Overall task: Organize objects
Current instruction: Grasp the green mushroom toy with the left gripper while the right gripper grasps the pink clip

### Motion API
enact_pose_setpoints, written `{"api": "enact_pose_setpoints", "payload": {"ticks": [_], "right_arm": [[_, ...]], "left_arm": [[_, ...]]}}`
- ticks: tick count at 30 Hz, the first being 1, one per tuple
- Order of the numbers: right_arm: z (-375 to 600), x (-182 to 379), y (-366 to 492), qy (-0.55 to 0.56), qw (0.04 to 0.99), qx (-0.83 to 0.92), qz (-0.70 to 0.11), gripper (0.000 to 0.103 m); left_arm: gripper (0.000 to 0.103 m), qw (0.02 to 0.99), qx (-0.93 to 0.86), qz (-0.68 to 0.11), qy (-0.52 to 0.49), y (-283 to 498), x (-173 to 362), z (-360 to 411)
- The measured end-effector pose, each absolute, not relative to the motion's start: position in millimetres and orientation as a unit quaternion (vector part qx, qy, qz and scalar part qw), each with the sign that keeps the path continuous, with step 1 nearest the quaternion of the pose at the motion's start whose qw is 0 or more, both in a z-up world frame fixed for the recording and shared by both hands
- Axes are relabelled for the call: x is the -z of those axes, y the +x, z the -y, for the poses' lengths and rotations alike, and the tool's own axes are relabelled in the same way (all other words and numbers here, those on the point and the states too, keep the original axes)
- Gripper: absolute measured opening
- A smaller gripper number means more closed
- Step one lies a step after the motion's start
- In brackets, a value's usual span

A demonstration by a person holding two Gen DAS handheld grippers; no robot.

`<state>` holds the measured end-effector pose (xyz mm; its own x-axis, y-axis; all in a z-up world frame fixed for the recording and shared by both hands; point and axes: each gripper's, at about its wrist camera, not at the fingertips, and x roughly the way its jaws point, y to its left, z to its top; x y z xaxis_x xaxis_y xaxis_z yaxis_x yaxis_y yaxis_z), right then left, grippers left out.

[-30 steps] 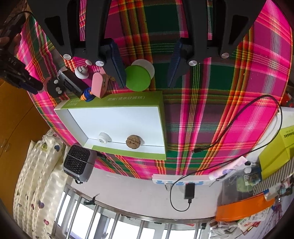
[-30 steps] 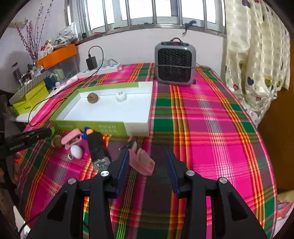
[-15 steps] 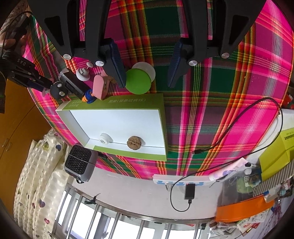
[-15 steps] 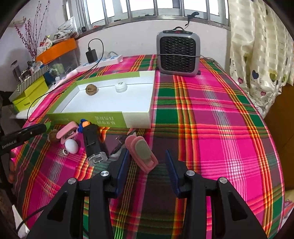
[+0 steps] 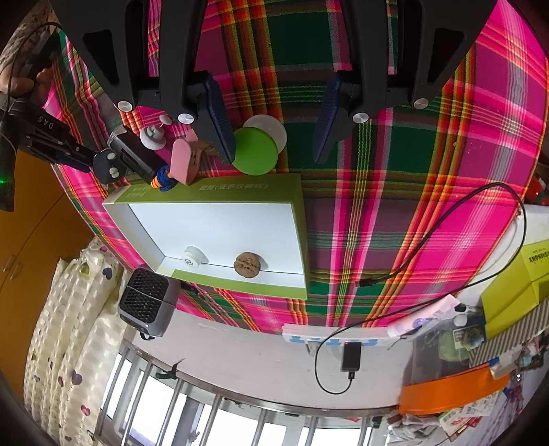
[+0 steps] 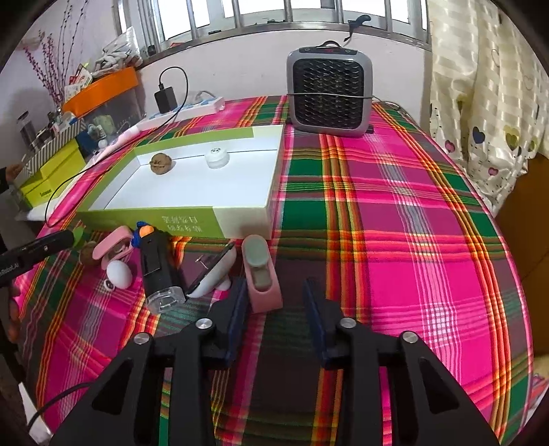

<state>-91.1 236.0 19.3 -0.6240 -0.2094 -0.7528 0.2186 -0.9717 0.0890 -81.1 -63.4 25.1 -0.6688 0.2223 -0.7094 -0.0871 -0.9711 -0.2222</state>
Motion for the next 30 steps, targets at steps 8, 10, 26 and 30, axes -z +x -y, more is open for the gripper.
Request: {"api": "enact_pose_setpoints", "payload": {"ticks": [8, 10, 26, 30], "right_arm": [[-230, -18, -97, 0.425, 0.135, 0.895, -0.017, 0.022], [-228, -17, -100, 0.428, 0.130, 0.894, -0.022, 0.023], [-224, -16, -109, 0.429, 0.137, 0.892, -0.033, 0.018], [-223, -16, -109, 0.428, 0.137, 0.892, -0.036, 0.018]], "left_arm": [[0.046, 0.083, -0.909, 0.082, -0.400, -81, -26, 63], [0.046, 0.083, -0.909, 0.082, -0.400, -80, -27, 64], [0.046, 0.097, -0.907, 0.068, -0.404, -85, -23, 51], [0.046, 0.086, -0.907, 0.066, -0.407, -91, -22, 49]]}}
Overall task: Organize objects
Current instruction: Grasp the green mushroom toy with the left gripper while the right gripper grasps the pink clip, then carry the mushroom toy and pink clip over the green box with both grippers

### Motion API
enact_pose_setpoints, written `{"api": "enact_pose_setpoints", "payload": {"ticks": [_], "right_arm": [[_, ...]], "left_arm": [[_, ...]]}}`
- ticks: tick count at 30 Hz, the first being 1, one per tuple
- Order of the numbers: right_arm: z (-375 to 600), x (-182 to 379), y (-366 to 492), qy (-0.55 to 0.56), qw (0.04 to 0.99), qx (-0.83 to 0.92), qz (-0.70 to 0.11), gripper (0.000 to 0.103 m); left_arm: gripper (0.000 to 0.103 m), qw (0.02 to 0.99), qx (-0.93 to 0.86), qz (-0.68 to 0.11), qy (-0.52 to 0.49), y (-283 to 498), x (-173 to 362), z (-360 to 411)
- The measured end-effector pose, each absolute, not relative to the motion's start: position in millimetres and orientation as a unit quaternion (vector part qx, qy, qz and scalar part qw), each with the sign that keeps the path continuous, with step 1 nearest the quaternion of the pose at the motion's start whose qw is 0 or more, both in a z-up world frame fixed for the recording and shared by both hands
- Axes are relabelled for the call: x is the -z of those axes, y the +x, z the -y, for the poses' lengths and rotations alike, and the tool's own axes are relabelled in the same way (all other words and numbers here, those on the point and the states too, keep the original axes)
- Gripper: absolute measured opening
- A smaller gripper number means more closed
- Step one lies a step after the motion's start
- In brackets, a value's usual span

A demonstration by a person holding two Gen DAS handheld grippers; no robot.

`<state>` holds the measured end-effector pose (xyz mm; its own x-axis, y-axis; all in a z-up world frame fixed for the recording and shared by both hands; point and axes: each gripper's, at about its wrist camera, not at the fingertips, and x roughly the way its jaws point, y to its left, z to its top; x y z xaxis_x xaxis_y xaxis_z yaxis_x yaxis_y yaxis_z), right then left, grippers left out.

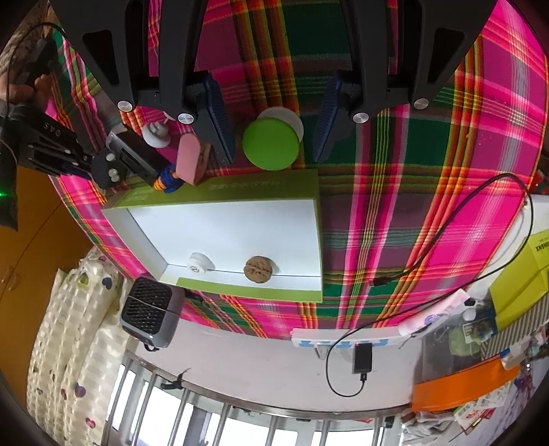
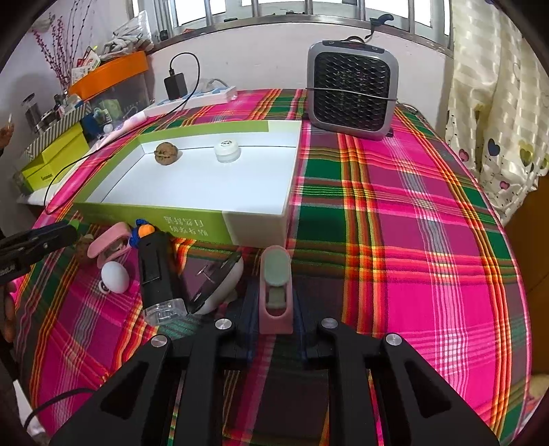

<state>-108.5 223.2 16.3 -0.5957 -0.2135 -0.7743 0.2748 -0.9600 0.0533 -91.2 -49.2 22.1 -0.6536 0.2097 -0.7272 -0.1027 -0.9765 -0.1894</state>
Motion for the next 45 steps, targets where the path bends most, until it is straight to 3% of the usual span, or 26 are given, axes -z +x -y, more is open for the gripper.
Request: {"api": "enact_pose_setpoints", "payload": {"ticks": [13, 20, 45], "right_arm": [[-223.9, -16.1, -108.2, 0.430, 0.133, 0.892, -0.034, 0.018], [-223.1, -15.7, -108.5, 0.430, 0.133, 0.893, -0.034, 0.018], [-221.7, -16.8, -105.5, 0.426, 0.135, 0.894, -0.036, 0.018]], "left_arm": [[0.045, 0.077, -0.906, 0.079, -0.409, -95.7, -17.1, 52.7], [0.031, 0.088, -0.906, 0.077, -0.407, -95.7, -19.8, 48.0], [0.031, 0.080, -0.909, 0.079, -0.402, -91.6, -21.6, 51.7]]}}
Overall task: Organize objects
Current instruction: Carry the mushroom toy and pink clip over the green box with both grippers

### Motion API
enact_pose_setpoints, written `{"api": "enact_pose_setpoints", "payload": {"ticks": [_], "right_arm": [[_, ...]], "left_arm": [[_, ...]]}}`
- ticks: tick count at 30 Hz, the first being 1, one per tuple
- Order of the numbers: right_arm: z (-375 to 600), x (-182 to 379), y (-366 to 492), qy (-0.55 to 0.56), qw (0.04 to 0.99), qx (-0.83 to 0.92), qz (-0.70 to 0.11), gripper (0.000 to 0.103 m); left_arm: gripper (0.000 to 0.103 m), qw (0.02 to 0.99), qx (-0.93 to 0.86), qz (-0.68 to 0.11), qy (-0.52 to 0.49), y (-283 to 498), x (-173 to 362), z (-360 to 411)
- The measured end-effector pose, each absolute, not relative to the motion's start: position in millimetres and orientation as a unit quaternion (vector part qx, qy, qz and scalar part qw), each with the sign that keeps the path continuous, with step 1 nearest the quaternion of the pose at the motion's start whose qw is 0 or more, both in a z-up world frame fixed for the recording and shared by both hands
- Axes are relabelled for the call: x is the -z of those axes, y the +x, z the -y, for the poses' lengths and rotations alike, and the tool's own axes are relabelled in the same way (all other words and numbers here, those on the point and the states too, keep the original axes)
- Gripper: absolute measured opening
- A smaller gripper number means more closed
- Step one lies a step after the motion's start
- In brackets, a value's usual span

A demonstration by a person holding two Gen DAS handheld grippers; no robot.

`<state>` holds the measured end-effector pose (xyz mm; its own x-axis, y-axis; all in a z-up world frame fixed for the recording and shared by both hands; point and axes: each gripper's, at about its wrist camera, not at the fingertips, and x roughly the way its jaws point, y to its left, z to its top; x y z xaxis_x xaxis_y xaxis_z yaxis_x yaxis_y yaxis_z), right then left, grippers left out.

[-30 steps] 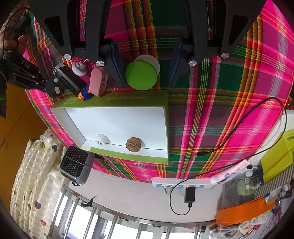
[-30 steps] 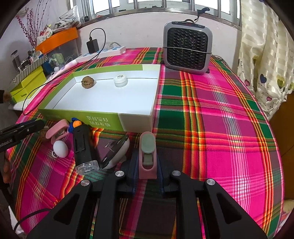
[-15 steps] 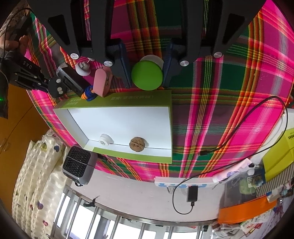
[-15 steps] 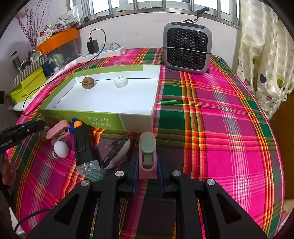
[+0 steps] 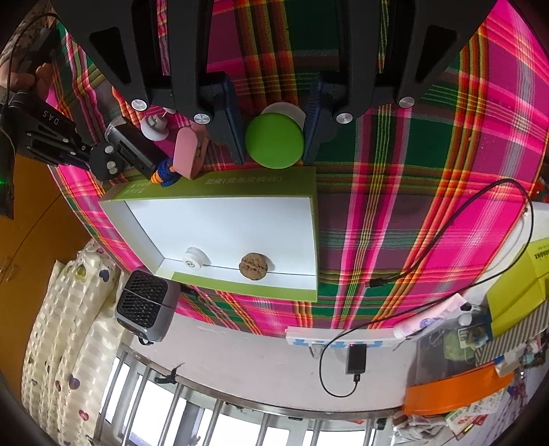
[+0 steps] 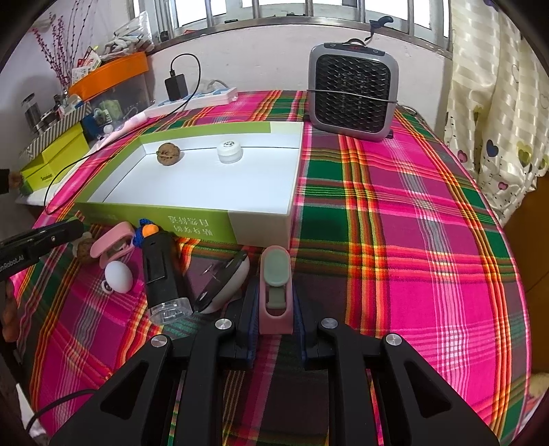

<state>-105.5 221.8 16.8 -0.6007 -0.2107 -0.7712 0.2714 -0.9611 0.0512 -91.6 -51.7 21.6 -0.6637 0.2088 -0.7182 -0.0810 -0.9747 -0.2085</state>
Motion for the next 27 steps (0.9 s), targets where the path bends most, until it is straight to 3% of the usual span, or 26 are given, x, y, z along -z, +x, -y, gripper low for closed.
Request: {"api": "enact_pose_setpoints", "payload": {"ticks": [27], "right_arm": [[-227, -47, -103, 0.394, 0.133, 0.909, -0.027, 0.018]], "left_arm": [[0.031, 0.091, -0.918, 0.084, -0.378, -92, -52, 49]]}}
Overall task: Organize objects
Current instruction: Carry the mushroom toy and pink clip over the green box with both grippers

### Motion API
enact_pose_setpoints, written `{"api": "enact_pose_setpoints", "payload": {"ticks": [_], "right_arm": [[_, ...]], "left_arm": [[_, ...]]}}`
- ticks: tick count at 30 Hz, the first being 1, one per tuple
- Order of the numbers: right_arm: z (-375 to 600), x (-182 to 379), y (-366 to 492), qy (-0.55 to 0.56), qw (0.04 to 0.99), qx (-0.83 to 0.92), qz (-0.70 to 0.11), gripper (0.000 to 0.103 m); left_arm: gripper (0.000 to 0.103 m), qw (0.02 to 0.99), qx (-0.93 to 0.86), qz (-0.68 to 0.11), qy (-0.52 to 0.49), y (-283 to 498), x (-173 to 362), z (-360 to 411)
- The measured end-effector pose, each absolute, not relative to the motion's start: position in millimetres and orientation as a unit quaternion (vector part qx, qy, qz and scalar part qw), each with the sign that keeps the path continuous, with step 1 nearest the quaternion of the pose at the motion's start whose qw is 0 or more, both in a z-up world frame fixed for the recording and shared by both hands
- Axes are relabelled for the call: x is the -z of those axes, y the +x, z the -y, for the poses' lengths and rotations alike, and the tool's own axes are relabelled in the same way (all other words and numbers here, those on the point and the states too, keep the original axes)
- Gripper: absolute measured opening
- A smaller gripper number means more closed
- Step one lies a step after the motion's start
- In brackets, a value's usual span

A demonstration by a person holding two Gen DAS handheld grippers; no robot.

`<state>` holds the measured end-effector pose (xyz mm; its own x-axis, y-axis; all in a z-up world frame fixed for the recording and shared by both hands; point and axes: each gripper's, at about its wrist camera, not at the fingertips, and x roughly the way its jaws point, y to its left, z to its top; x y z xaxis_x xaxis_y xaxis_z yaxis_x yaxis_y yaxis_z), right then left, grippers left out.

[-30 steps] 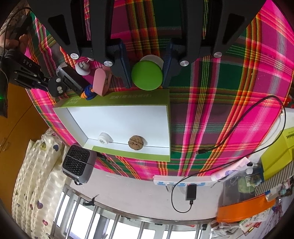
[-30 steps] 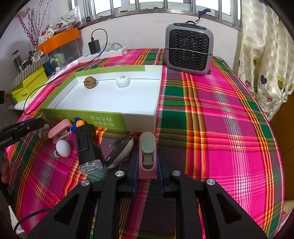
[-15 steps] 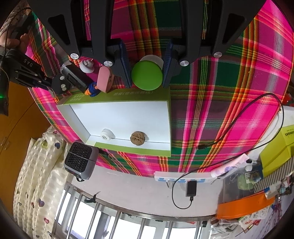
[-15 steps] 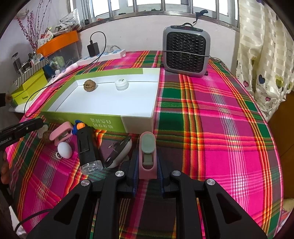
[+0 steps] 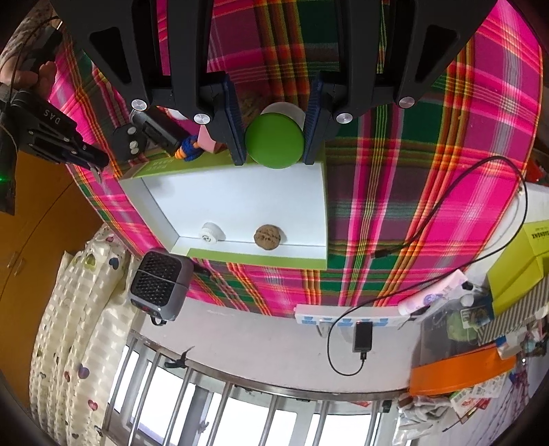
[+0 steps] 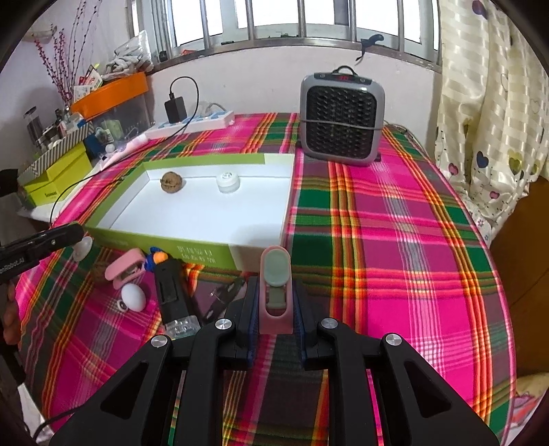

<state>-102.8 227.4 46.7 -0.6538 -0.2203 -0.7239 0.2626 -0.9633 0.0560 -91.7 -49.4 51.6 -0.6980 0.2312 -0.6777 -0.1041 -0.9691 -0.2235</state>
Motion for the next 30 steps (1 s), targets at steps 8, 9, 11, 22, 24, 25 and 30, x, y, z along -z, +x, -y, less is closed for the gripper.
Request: {"api": "enact_pose_setpoints", "payload": {"ticks": [8, 9, 11, 22, 24, 25, 30], "right_arm": [[-220, -58, -113, 0.386, 0.145, 0.910, -0.027, 0.018], [-219, -59, -115, 0.387, 0.147, 0.910, -0.027, 0.018], [-217, -62, -118, 0.385, 0.151, 0.910, -0.029, 0.018], [-201, -66, -150, 0.390, 0.173, 0.904, -0.030, 0.018], [-197, -66, -156, 0.393, 0.176, 0.902, -0.034, 0.018], [-196, -66, -159, 0.394, 0.178, 0.901, -0.034, 0.018], [-190, -65, -174, 0.398, 0.182, 0.898, -0.037, 0.018]], "left_arm": [[0.031, 0.106, -0.918, 0.083, -0.374, -105, -61, 40], [0.031, 0.107, -0.917, 0.082, -0.374, -107, -61, 39], [0.031, 0.111, -0.916, 0.081, -0.376, -112, -62, 36], [0.031, 0.135, -0.912, 0.084, -0.378, -147, -67, 15], [0.031, 0.139, -0.910, 0.085, -0.381, -153, -66, 12], [0.031, 0.139, -0.910, 0.084, -0.382, -156, -66, 11], [0.031, 0.144, -0.908, 0.081, -0.384, -173, -65, 4]]}}
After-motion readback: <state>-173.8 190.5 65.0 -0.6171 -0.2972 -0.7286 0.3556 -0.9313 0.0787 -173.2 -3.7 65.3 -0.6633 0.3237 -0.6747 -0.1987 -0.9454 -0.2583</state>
